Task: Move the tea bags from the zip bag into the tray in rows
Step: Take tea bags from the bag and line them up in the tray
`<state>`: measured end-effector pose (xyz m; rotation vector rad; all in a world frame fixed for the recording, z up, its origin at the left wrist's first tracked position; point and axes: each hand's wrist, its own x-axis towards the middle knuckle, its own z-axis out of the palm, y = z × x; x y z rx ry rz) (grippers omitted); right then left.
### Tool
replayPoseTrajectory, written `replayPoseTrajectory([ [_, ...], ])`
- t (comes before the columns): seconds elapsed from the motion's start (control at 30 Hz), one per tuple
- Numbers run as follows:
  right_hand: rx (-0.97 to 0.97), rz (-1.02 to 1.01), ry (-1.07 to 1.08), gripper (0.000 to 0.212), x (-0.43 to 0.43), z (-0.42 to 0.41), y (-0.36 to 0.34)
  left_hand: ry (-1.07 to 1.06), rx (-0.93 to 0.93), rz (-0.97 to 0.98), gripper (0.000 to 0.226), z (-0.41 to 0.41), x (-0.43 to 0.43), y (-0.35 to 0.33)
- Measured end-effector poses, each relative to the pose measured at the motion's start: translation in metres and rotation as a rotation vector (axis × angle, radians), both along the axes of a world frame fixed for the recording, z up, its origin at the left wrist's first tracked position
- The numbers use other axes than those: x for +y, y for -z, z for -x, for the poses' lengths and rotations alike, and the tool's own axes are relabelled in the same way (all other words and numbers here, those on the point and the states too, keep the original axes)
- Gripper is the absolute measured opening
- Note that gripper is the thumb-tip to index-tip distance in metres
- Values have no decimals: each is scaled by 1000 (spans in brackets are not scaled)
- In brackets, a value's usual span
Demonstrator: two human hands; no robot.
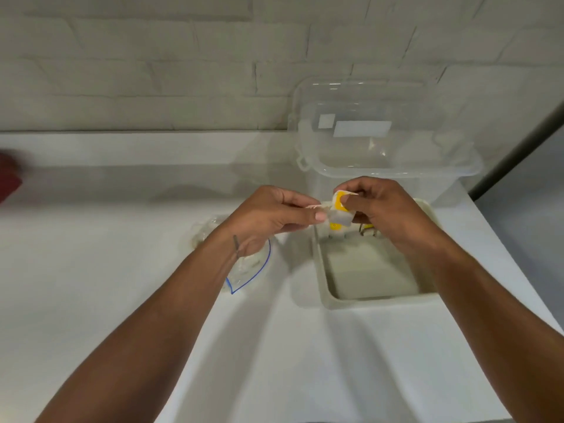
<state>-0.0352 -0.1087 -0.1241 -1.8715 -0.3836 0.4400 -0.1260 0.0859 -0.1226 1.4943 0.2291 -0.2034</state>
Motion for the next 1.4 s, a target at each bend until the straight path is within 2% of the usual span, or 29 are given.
replayPoseTrajectory([
  [0.1, -21, 63, -9, 13, -22, -9, 4, -3, -21, -107, 18, -14, -16, 0],
  [0.17, 7, 88, -31, 13, -35, -15, 7, -8, -9, -248, 13, -23, -27, 0],
  [0.3, 58, 111, -72, 10, -50, -31, 20, -31, -110, -820, 15, -42, -40, 17],
  [0.4, 60, 163, -95, 7, -55, -42, 37, 35, -72, -1056, 15, -49, -46, 28],
  [0.6, 99, 213, -161, 14, -50, -58, 67, 137, 32, -1220, 18, -63, -54, 45],
  [0.77, 124, 247, -187, 17, -45, -62, 85, 210, -42, -1431, 20, -67, -64, 46],
  [1.0, 97, 259, -173, 8, -42, -57, 92, 306, -25, -1688, 20, -65, -69, 43],
  [1.13, 17, 356, -162, 9, -38, -59, 99, 369, -58, -1859, 16, -62, -76, 39],
  [1.4, -34, 525, -300, 14, -30, -58, 98, 402, 38, -1857, 10, -69, -79, 39],
])
